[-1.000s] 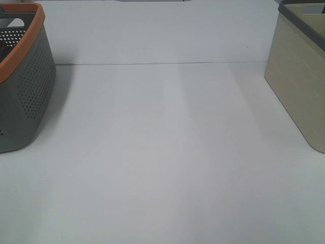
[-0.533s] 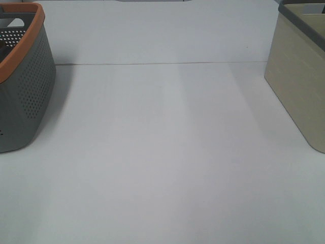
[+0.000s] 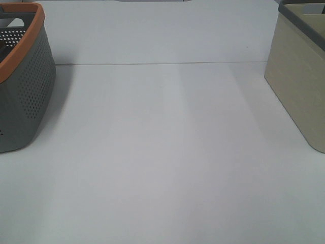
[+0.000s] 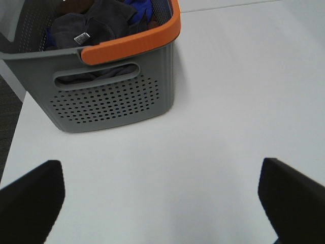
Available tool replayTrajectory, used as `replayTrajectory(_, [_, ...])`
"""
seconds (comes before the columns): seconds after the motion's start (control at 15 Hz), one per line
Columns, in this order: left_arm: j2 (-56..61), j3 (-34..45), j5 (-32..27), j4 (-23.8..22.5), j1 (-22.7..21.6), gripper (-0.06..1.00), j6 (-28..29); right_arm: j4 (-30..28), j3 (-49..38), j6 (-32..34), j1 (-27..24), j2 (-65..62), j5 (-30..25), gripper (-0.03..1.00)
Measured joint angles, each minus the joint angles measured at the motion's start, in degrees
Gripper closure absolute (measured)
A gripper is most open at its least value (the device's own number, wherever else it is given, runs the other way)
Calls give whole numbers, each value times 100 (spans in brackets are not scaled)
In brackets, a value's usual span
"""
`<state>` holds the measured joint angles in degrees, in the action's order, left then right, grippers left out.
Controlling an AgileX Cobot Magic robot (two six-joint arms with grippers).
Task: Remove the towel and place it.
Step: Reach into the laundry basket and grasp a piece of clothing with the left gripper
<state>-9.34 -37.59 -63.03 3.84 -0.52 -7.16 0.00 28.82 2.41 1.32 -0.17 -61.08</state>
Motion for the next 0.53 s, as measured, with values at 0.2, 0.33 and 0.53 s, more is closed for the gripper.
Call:
replayTrajectory(0.2, [-1879, -1782, -441, 23, 0, -3, -470, 0, 0, 0, 0, 0, 0, 14])
replayTrajectory(0.33, [-2939, -2750, -636, 34, 0, -3, -808, 0, 0, 0, 0, 0, 0, 14])
replayTrajectory(0.53, [-4383, -3948, -659, 34, 0, -3, -1364, 0, 0, 0, 0, 0, 0, 14])
